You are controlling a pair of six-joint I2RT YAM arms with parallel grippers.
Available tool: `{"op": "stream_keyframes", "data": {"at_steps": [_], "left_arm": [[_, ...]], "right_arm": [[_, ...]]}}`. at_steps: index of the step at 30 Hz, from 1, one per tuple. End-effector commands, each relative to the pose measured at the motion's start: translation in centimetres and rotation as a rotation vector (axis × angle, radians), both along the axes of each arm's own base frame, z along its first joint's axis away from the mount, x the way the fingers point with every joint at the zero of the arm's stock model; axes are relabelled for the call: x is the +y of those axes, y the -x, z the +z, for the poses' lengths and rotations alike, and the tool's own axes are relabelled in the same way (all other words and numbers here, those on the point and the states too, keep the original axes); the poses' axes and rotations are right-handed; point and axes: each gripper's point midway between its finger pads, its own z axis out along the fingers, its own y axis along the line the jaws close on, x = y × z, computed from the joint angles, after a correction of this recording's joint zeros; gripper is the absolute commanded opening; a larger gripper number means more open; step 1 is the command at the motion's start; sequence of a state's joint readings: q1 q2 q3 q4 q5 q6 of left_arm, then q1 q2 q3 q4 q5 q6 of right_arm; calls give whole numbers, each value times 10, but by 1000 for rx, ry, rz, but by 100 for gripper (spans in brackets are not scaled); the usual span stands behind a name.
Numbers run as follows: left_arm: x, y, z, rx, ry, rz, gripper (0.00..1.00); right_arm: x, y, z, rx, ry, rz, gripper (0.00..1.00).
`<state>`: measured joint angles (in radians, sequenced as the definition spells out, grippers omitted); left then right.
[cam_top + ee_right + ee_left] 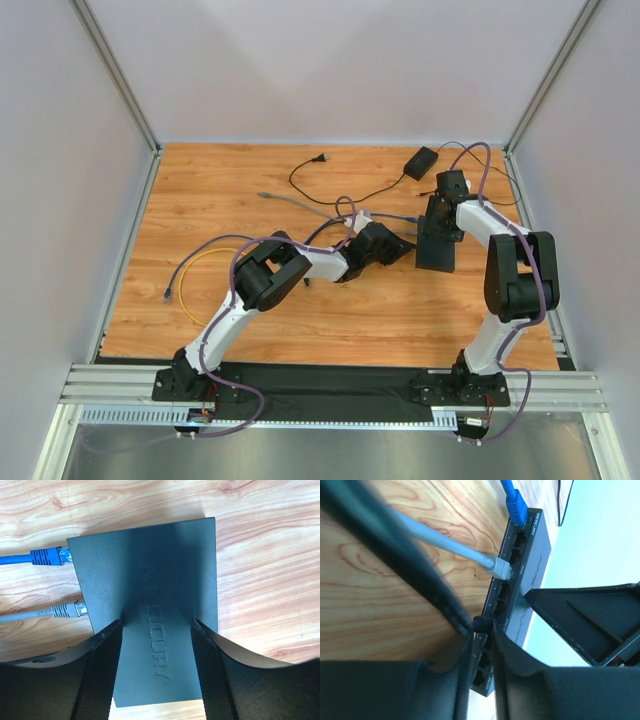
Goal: Pull the plug from the switch port
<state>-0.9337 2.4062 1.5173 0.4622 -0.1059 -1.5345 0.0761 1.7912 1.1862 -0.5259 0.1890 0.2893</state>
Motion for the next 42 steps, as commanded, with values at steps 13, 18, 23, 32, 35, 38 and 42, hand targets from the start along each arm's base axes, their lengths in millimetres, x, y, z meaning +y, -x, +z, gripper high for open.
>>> {"op": "stream_keyframes", "data": {"at_steps": [13,18,23,32,35,38,42], "left_arm": [[2,12,-11,-39,-32,-48,50],[-2,16,-20,3,-5,-38,50],[11,17,-11,-29,-19,-18,50],[39,25,14,-107,-87,-9,50],[43,28,17,-110,-90,-11,50],[48,29,19,-109,-84,-2,50],[53,30,18,-98,-79,4,49]], "right_arm": [[4,18,-25,111,-2,35,59],[5,18,-28,112,-2,43,58],[20,18,-34,127,-79,72,57],[38,20,-39,134,-189,76,55],[43,20,-39,127,-237,66,54],[47,21,-40,127,-257,58,54],[52,19,-37,114,-300,41,53]]}}
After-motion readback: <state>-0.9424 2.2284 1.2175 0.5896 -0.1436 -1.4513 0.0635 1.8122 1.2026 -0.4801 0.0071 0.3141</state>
